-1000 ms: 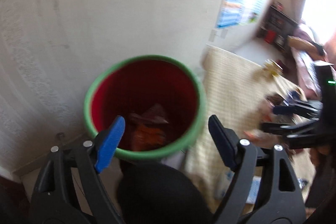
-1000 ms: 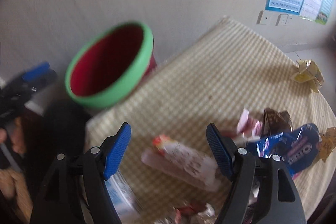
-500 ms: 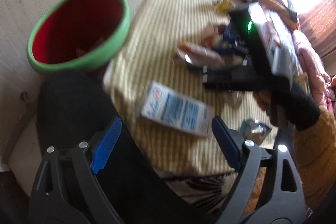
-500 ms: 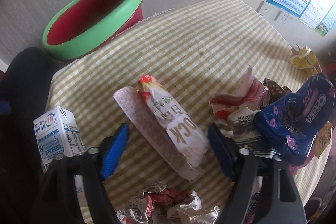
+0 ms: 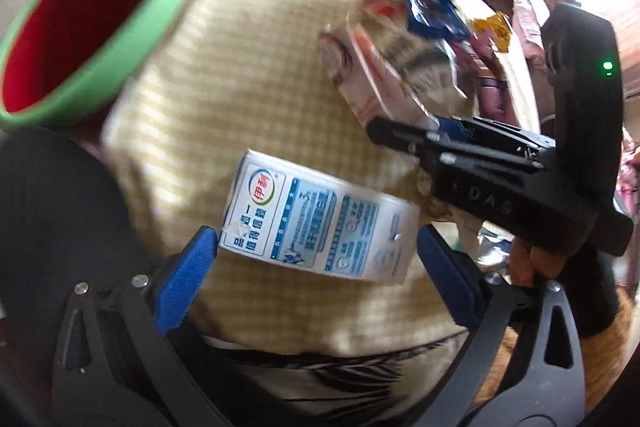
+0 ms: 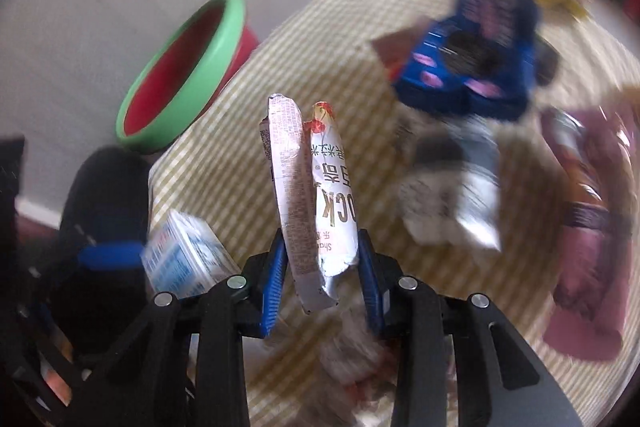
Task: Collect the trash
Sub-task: 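Grasp the white ice-cream wrappers with the right tool while the left tool reaches the milk carton, then grasp the white milk carton with the left tool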
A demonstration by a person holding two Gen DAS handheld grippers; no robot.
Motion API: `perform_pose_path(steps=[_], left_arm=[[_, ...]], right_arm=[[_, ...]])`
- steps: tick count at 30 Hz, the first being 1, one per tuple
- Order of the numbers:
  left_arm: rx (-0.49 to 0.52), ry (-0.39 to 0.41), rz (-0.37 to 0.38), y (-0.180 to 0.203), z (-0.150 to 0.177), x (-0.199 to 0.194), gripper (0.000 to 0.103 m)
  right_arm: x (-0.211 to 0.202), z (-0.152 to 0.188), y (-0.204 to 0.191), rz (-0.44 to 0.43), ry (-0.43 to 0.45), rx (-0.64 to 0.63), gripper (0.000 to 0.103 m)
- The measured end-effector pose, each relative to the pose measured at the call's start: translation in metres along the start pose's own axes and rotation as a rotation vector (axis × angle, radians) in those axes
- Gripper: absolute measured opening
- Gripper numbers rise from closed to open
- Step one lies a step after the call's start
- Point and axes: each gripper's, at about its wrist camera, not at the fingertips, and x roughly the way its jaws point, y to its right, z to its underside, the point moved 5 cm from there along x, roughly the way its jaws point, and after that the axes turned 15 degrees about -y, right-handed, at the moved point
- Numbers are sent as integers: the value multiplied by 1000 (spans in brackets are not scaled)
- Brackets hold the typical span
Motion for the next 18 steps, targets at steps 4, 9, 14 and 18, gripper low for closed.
perform_pose_path(steps=[4,9,14,18], left_arm=[[-33,-15,-12,-2,-5,19,97],[-64,63,-47,-7,-24,8,96],[-113,94,-63,-26,-52,7,96],[-114,91,-49,-26,-43,-4,95]], right_arm=[[-11,11,19,-19,38,65,34],[-19,17,32,-55,67,122,34],[-18,19,26,-54,77,121,34],[-30,21,29,-5,135,134,34]])
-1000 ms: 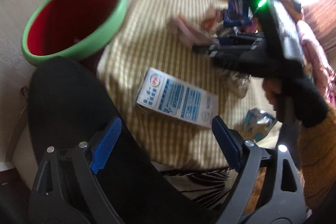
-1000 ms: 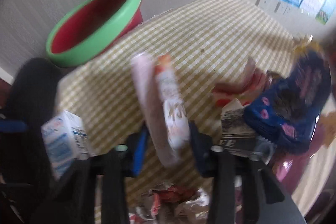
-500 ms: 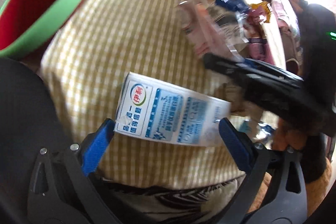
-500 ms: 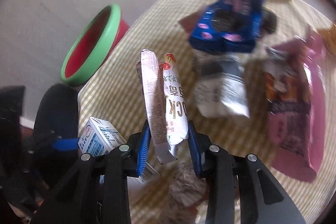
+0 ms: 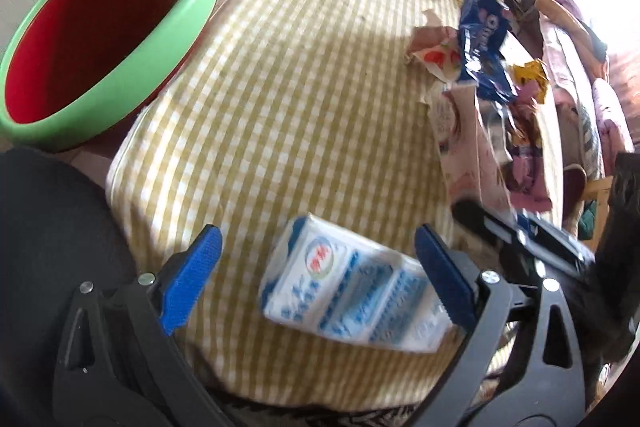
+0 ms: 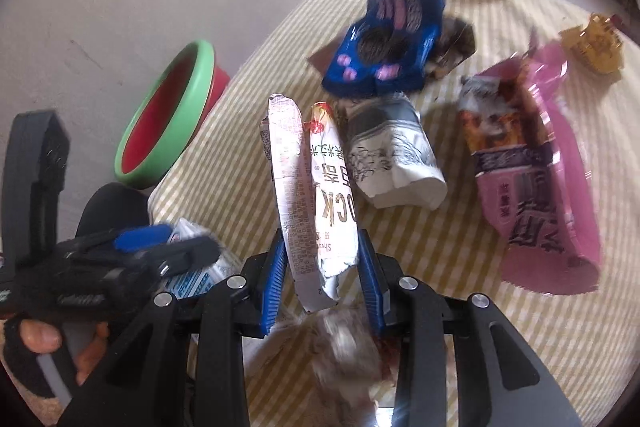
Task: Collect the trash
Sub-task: 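Grasp the white milk carton with the left tool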
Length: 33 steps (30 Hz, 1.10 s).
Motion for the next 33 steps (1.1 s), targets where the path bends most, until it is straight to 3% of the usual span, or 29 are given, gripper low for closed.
perform_pose_path(steps=[8,12,20,28,33], left_arm=[[14,-106,61,13,36,9,95],[0,-138,87,19,35,19,95],[-54,-64,79,10,-7,16,93],[-55,-64,48,23,9,21,92],[-38,-30,30,22,3,18,90]], right_arm=[[-12,1,8,-8,42,28,34],[-10,-1,8,-13,47,33,34],[-16,-3,9,-11,76,42,34],[-18,-1,11,-13,82,48,34],[-18,-2,7,-11,88,39,34]])
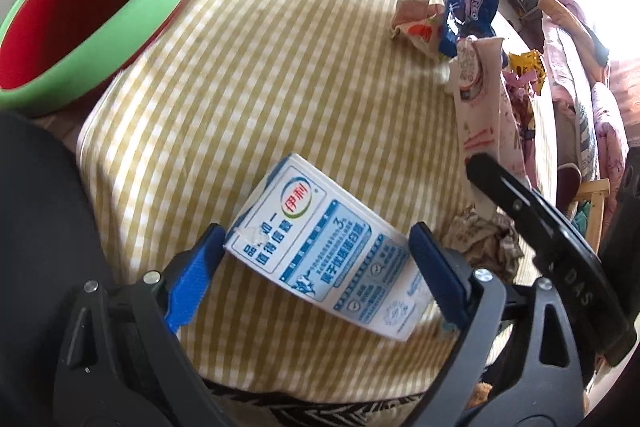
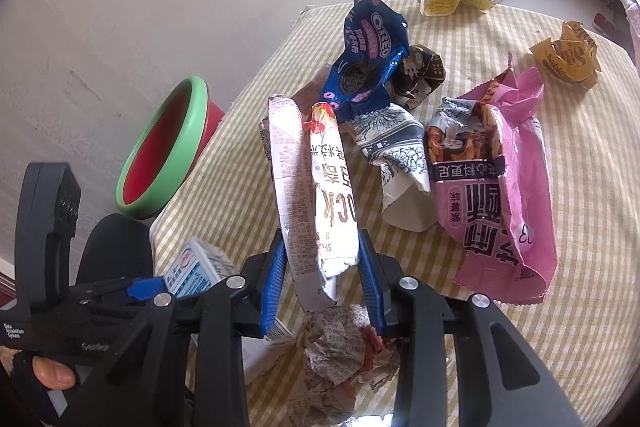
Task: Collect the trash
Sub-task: 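Grasp the white milk carton with the left tool, then carry the milk carton and ice-cream wrappers over the bin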
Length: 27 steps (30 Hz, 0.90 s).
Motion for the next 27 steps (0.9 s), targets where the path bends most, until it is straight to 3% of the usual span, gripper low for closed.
perform_pose_path(steps=[5,10,13,16,20,22,24,27], left_arm=[[20,29,-14,8,-18,3,82],[32,67,-40,6,-2,-17,82],[-15,42,-24,4,3,-10,83],[-38,0,17,11,4,5,90],[-3,-25,4,22,-2,17,90],[0,-8,1,23,-4,17,83],[14,3,16,22,-6,13,67],[17,26,44,16,-9,5,58]], right_arm=[[-7,-2,1,-1,29,6,34],[-9,-2,2,-6,38,14,34],[-9,-3,1,-12,37,10,34],[-10,-3,1,-14,41,6,34],[-11,-3,2,-16,52,16,35],[-13,-3,3,-15,59,17,35],[-15,-3,5,-11,70,19,35],[-17,-3,6,-18,79,22,35]])
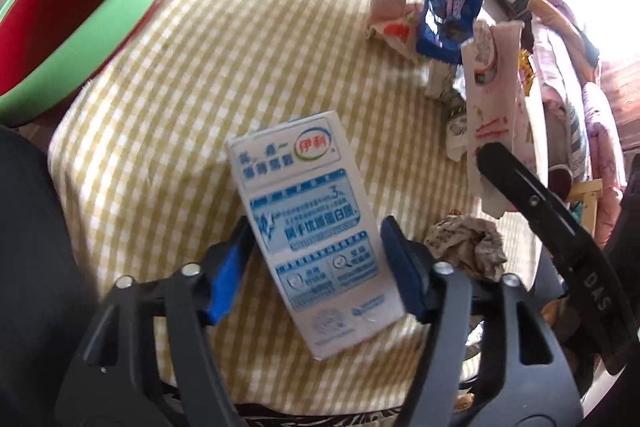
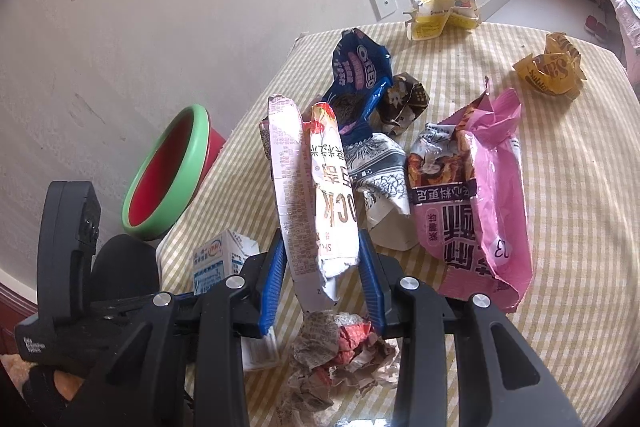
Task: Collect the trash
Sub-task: 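Carry the milk carton and ice-cream wrappers over the bin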
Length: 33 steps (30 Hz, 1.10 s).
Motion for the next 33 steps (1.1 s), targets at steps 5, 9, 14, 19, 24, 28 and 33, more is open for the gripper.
perform_pose_path(steps=[5,9,14,19,24,28,33], left_arm=[[35,131,-30,-7,-4,-35,56],[103,287,-132,-5,-1,-72,56],[154,426,-208,-2,-1,-110,56],[161,509,-253,-1,-3,-129,56],[139,555,-265,-14,-3,-146,56],[117,575,-269,-26,0,-155,56],[95,594,-275,-42,3,-163,56]], right_arm=[[-2,0,-8,-1,12,-22,34],[-12,-2,-19,-3,42,-38,34],[-28,-4,-35,-15,86,-54,34],[-43,-2,-50,-36,117,-54,34],[-50,-5,-65,-40,129,-73,34],[-50,-7,-78,-37,130,-99,34],[-44,-13,-92,-34,117,-128,34]])
